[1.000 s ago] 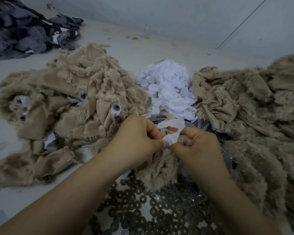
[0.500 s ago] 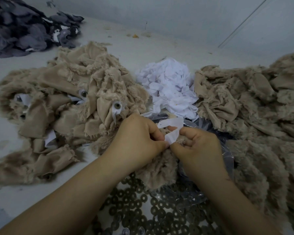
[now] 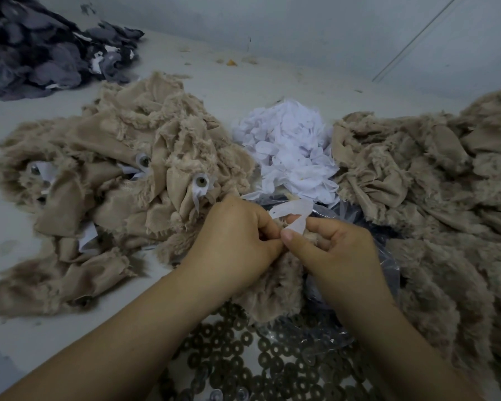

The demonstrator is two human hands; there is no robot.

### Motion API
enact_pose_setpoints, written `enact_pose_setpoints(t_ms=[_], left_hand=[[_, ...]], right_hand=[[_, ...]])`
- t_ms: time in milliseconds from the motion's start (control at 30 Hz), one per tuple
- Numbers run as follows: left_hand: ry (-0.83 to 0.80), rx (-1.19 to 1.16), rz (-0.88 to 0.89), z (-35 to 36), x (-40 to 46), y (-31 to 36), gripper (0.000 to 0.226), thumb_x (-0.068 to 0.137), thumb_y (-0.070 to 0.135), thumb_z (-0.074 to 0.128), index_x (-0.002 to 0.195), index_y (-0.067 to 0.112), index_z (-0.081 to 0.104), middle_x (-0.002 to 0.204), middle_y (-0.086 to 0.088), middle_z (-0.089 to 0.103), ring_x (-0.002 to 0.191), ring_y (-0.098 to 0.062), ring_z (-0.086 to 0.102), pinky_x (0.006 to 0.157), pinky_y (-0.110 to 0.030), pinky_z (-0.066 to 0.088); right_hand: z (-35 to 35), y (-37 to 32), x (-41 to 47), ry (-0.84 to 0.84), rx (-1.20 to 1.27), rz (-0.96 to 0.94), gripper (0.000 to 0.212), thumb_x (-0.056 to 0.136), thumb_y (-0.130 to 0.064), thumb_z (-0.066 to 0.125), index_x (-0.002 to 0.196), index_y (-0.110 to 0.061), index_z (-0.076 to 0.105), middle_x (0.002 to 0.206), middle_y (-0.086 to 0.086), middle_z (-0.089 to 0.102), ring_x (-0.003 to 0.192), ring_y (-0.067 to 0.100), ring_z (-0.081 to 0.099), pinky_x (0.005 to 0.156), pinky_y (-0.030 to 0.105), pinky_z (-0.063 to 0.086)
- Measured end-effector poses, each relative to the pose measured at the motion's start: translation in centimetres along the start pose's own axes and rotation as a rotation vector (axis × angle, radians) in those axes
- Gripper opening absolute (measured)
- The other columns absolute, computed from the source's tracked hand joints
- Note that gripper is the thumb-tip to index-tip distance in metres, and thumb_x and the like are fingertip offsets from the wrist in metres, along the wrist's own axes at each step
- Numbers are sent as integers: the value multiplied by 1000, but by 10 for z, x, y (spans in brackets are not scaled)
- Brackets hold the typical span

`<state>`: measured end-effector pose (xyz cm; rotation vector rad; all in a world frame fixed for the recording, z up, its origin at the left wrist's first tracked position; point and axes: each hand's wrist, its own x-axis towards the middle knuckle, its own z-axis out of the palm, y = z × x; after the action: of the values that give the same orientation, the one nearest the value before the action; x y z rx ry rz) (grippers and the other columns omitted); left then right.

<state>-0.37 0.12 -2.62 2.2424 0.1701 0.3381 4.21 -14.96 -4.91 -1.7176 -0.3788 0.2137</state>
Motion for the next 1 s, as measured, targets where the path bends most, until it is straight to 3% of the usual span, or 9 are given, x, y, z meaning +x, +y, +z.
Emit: enact_pose_setpoints(t_ms=[133, 200, 367, 600, 667, 800, 867, 933, 1000], left_hand=[[-8, -104, -36, 0, -2, -1, 19, 75, 19, 84, 60, 25, 74, 59, 15, 69, 54, -2, 64, 52, -17, 52], [-31, -227, -99, -1, -2, -2, 16, 75, 15, 84, 63, 23, 76, 60, 11, 70, 53, -1, 65, 52, -15, 51], [-101, -512, -265, -3, -4, -5, 11, 80, 10, 79, 69, 10, 77, 58, -12, 68, 47, -15, 59, 49, -22, 49], [-115, -628, -364, 0, -3, -3, 7, 80, 0, 75, 74, 4, 74, 61, -14, 68, 49, -16, 56, 50, -24, 50], [-106, -619, -351, 1, -4, -3, 9, 80, -2, 75, 73, 4, 73, 61, -14, 68, 50, -17, 57, 50, -24, 51], [-45, -601, -363, 5, -4, -2, 10, 80, -4, 74, 72, 1, 71, 59, -14, 65, 47, -17, 56, 50, -27, 49], [-17, -595, -378, 8, -4, -2, 11, 79, -4, 74, 71, -1, 69, 56, -15, 64, 46, -18, 56, 50, -29, 48], [-3, -583, -376, 9, -3, -1, 12, 78, -2, 76, 68, -1, 69, 55, -16, 64, 45, -19, 56, 49, -29, 47], [10, -529, -350, 11, -3, -2, 15, 77, -1, 77, 65, 4, 70, 52, -13, 64, 43, -16, 55, 44, -24, 44]], right_hand=[[-2, 4, 3, 89, 2, 66, 32, 80, -18, 81, 110, -23, 71, 92, -7, 75, 90, 0, 72, 75, 20, 60], [-2, 5, 3, 78, 16, 80, 25, 82, -18, 79, 107, -15, 76, 99, 3, 77, 93, 11, 74, 81, 33, 61], [-3, 2, 3, 63, 28, 7, 12, 86, -12, 75, 86, -24, 78, 78, -3, 78, 76, 13, 76, 68, 30, 62], [-4, 1, 1, 72, 26, 28, 16, 87, -12, 74, 82, -27, 75, 76, -3, 78, 73, 15, 76, 68, 37, 64], [-5, 3, 2, 78, 30, 45, 10, 85, -13, 76, 93, -19, 77, 83, 0, 78, 78, 15, 76, 72, 39, 64], [-5, 5, 3, 93, 8, 49, 36, 83, -17, 79, 116, -6, 72, 101, 6, 77, 92, 16, 74, 82, 39, 61], [-5, 5, 2, 98, -6, 22, 18, 83, -14, 79, 99, -22, 76, 86, -9, 78, 82, 6, 74, 74, 29, 62], [-5, 5, 2, 107, -26, -2, 29, 82, -12, 79, 74, -37, 66, 66, -23, 71, 71, -2, 72, 63, 18, 59], [-5, 8, 3, 115, -69, -14, 31, 82, -14, 80, 74, -39, 64, 62, -23, 70, 68, -3, 71, 62, 18, 59]])
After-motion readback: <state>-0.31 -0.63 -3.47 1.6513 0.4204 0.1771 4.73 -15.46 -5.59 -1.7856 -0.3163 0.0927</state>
